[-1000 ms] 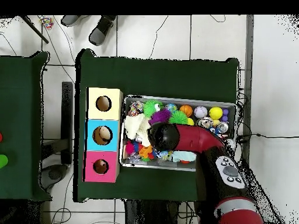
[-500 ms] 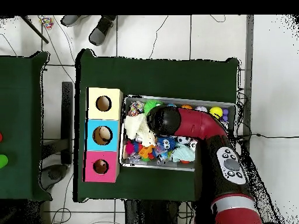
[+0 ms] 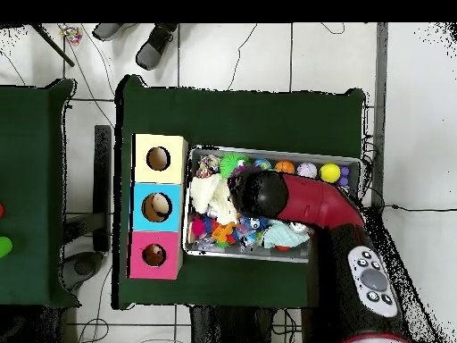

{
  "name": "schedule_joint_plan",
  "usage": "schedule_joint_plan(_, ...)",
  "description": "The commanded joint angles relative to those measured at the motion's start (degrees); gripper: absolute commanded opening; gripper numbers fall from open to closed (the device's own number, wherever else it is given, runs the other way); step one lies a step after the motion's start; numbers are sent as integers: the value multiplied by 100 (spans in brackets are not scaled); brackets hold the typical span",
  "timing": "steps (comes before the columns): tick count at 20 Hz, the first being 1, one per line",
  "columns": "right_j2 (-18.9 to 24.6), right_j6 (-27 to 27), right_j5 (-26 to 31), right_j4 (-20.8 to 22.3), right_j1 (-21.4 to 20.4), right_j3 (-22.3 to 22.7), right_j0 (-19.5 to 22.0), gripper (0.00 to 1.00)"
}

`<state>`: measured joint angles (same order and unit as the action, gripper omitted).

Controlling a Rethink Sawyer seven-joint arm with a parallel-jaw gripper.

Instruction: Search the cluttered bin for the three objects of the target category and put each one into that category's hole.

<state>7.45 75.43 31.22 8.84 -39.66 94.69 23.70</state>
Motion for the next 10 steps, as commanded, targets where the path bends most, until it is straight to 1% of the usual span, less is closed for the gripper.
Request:
schedule_joint_plan(1, -326, 1109, -1254, 380, -568, 1765, 457, 0)
schedule_joint_plan(5, -602, 1136, -1624, 474, -745, 2196, 523, 0)
schedule_joint_plan(10, -578, 983, -1987, 551, -954, 2776, 736, 0)
